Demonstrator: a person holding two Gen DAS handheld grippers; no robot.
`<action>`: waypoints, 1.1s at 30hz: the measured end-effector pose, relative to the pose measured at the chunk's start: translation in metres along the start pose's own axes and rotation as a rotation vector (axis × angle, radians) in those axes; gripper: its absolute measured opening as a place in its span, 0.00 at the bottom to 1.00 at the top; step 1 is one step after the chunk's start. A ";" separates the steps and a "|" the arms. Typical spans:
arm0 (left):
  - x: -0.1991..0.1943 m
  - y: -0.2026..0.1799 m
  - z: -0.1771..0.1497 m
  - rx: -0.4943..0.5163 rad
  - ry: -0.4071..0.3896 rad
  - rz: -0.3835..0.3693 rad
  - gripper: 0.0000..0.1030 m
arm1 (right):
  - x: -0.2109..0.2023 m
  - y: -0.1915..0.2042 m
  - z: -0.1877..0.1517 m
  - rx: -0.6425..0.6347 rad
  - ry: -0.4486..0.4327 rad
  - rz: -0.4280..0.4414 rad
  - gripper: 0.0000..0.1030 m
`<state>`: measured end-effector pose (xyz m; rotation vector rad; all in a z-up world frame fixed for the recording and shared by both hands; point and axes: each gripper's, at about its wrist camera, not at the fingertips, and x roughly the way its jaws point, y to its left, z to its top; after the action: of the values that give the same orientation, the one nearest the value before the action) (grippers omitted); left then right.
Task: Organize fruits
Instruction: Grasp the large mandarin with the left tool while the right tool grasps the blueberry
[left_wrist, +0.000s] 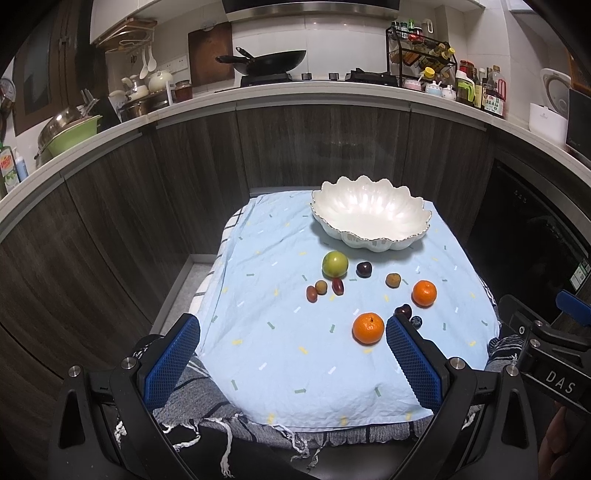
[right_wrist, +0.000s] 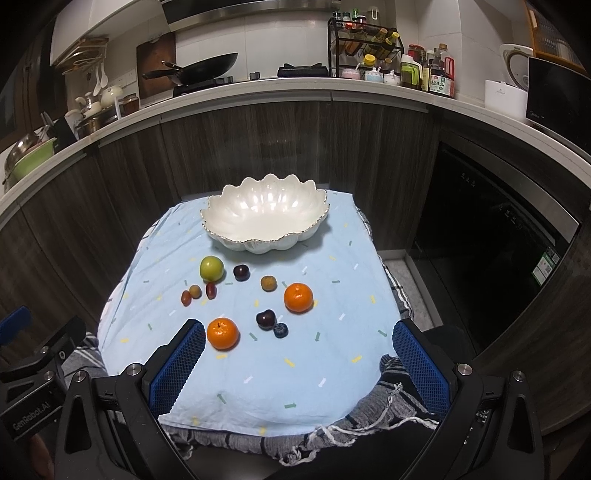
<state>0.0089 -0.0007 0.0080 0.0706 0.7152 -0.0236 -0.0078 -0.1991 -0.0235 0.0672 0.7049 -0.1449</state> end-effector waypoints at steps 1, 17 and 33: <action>0.001 0.000 0.000 0.001 0.001 0.001 1.00 | 0.002 0.000 0.000 -0.001 0.003 0.000 1.00; 0.041 -0.009 0.005 0.034 0.057 0.004 1.00 | 0.040 -0.001 0.007 -0.012 0.055 -0.013 1.00; 0.106 -0.031 0.005 0.079 0.161 -0.059 0.96 | 0.103 -0.005 0.005 -0.028 0.151 -0.015 0.98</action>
<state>0.0906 -0.0320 -0.0590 0.1283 0.8773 -0.1032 0.0722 -0.2161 -0.0868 0.0464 0.8583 -0.1456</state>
